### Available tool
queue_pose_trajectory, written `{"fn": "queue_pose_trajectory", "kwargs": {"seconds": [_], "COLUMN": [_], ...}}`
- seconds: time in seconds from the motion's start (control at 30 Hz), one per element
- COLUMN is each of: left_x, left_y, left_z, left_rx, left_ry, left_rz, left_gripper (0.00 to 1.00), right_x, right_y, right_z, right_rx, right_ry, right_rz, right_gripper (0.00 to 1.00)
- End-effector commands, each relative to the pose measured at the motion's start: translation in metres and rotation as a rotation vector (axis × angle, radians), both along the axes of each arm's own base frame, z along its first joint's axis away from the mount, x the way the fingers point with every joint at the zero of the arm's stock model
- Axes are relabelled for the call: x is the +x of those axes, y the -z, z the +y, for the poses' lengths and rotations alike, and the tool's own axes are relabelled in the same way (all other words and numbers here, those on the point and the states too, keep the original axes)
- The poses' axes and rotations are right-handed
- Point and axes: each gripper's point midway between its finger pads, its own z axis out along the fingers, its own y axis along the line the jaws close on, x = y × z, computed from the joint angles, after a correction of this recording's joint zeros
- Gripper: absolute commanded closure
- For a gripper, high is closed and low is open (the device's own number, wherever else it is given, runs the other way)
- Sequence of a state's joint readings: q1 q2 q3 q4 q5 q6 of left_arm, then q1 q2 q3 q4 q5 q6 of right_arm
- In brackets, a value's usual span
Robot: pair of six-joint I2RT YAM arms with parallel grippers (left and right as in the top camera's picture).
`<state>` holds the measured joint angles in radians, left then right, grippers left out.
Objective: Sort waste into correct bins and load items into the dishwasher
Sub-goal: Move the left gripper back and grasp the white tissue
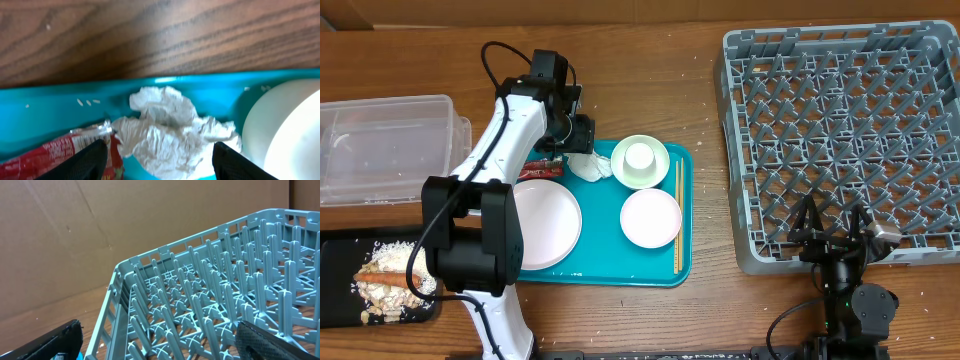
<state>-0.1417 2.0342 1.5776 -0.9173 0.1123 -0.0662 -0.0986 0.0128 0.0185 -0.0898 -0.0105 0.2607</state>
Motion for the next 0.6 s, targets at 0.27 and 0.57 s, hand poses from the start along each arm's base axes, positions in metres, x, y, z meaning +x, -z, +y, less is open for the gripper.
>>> {"fn": "queue_pose_trajectory", "kwargs": {"seconds": [0.27,0.57], "left_x": [0.005,-0.004], "left_y": [0.006,0.031], "left_z": [-0.007,-0.007], "left_rx": [0.019,0.028], "left_ry": [0.060,0.063], "left_rz": [-0.014,0.066], "left_gripper": [0.28,0.30], "right_x": [0.000,0.000], "right_y": [0.001,0.001], "right_z": [-0.003,-0.003], "right_rx": [-0.007,-0.007], "right_ry": [0.015,0.015], "right_rz": [-0.005,-0.005], "right_gripper": [0.00,0.00]}}
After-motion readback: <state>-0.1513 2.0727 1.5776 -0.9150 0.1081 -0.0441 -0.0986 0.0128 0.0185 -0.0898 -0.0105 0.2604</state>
